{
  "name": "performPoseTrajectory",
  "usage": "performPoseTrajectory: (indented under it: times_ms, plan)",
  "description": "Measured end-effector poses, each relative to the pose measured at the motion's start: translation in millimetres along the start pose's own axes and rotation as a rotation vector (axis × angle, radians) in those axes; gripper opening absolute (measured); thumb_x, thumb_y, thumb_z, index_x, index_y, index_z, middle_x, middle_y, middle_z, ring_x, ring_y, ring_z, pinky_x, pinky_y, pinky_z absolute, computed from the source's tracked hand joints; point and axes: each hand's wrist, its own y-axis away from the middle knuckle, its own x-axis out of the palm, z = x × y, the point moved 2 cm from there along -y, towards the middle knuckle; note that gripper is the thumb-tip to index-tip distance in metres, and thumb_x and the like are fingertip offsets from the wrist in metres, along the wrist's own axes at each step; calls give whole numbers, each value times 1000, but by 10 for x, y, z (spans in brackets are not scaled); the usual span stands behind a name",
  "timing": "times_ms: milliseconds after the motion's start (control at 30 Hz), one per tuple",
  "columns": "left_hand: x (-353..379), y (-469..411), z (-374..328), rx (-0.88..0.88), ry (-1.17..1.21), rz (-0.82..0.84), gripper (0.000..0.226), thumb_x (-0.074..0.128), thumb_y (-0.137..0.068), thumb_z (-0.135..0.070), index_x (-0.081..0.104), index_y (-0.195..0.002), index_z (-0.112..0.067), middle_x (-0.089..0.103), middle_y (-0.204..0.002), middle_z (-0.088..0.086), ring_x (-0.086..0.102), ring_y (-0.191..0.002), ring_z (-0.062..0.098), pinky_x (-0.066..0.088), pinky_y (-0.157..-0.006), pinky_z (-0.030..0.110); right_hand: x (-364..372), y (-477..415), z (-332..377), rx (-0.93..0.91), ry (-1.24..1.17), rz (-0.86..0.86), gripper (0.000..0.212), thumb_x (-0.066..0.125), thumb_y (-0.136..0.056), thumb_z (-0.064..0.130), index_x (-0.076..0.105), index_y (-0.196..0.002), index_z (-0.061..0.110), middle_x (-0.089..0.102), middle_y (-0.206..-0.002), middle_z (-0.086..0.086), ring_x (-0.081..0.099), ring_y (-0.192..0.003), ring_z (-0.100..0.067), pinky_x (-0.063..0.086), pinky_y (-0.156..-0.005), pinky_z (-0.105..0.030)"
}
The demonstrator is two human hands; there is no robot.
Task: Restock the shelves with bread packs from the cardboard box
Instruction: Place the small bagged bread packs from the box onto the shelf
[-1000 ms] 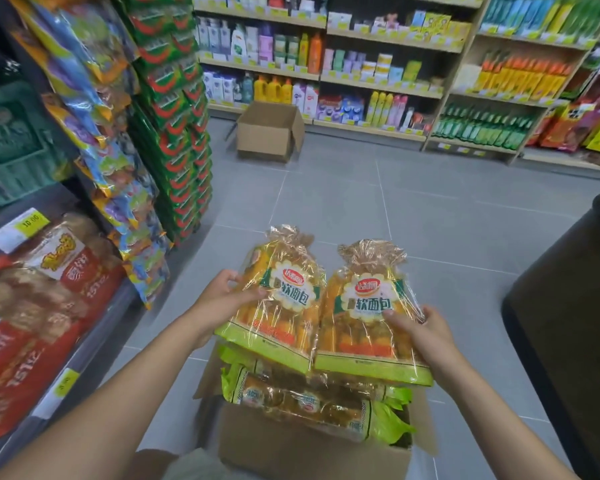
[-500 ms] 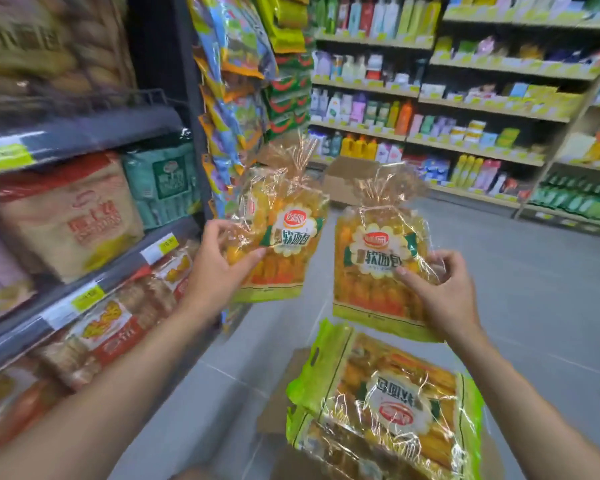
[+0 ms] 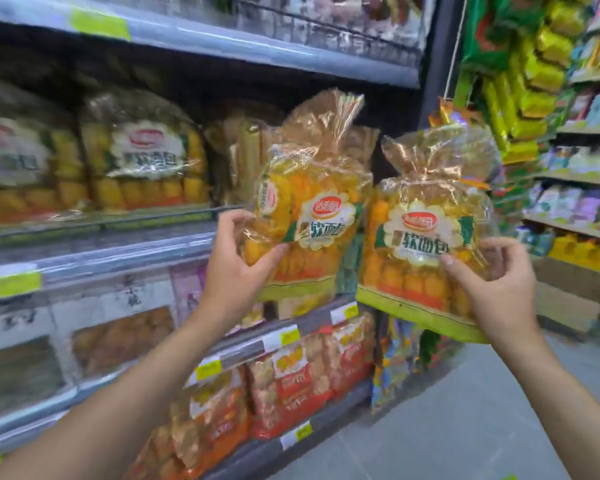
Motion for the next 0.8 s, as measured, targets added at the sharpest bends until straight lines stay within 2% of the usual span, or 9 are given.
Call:
performPoseTrajectory:
  times_ms: [100, 200, 267, 367, 467, 533, 567, 667, 800]
  plan:
    - [-532, -88, -76, 6, -51, -100, 49, 80, -84, -8, 45, -112, -28, 58, -102, -15, 59, -91, -1, 46, -81, 18, 552, -71, 172, -56, -60, 72, 51, 90, -71, 38, 53, -104, 29, 56, -110, -7, 53, -88, 16, 40, -79, -3]
    - [-998, -96, -104, -14, -134, -175, 46, 77, -86, -3, 44, -115, -15, 59, -89, -37, 58, -83, -10, 44, -74, 9, 1007, -72, 283, -83, -124, 115, 47, 84, -79, 15, 54, -114, 7, 52, -107, -6, 51, -79, 22, 38, -73, 0]
    - [-1292, -50, -130, -15, -181, -218, 46, 78, -86, -5, 45, -116, -15, 59, -88, -35, 58, -83, -10, 44, -74, 10, 1291, -49, 387, -102, -156, 141, 48, 84, -80, 14, 54, -116, 3, 52, -107, -5, 50, -78, 22, 39, -72, -1]
    - [-1672, 46, -215, -36, -241, -280, 44, 78, -86, -9, 46, -115, -17, 56, -93, -24, 59, -87, -5, 47, -78, 15, 1686, 2, 566, -107, -214, 210, 47, 84, -80, 17, 54, -114, 8, 54, -103, 0, 51, -81, 21, 40, -73, -1]
    - [-1972, 150, -280, -89, -278, -310, 41, 77, -87, -15, 47, -113, -26, 59, -100, -19, 63, -91, 8, 55, -83, 36, 2004, 79, 764, -99, -264, 276, 44, 84, -80, 21, 53, -110, 15, 54, -99, 13, 52, -83, 22, 38, -70, 1]
    - [-2144, 221, -303, -125, -286, -323, 40, 77, -88, -21, 48, -113, -32, 63, -110, -11, 67, -100, 18, 57, -88, 48, 2183, 133, 877, -88, -288, 315, 45, 84, -80, 25, 53, -111, 17, 54, -100, 15, 53, -86, 17, 38, -68, 0]
    - [-2217, 253, -320, -141, -292, -339, 39, 77, -88, -24, 49, -112, -35, 63, -114, -7, 67, -104, 20, 56, -90, 50, 2262, 159, 935, -90, -302, 336, 45, 84, -80, 26, 53, -111, 18, 54, -101, 15, 52, -89, 13, 37, -69, -1]
    - [-2420, 360, -391, -172, -298, -420, 37, 76, -87, -27, 49, -109, -38, 64, -115, -7, 66, -104, 8, 56, -92, 44, 2498, 210, 1103, -88, -335, 403, 45, 83, -81, 29, 53, -113, 19, 54, -105, 15, 50, -94, 10, 38, -73, -5]
    - [-2725, 530, -454, -237, -234, -515, 49, 79, -72, -51, 51, -111, -39, 70, -114, -1, 72, -100, 25, 60, -85, 54, 2815, 199, 1333, -44, -402, 475, 43, 81, -84, 25, 53, -115, 15, 55, -108, 8, 53, -94, 2, 36, -67, 3]
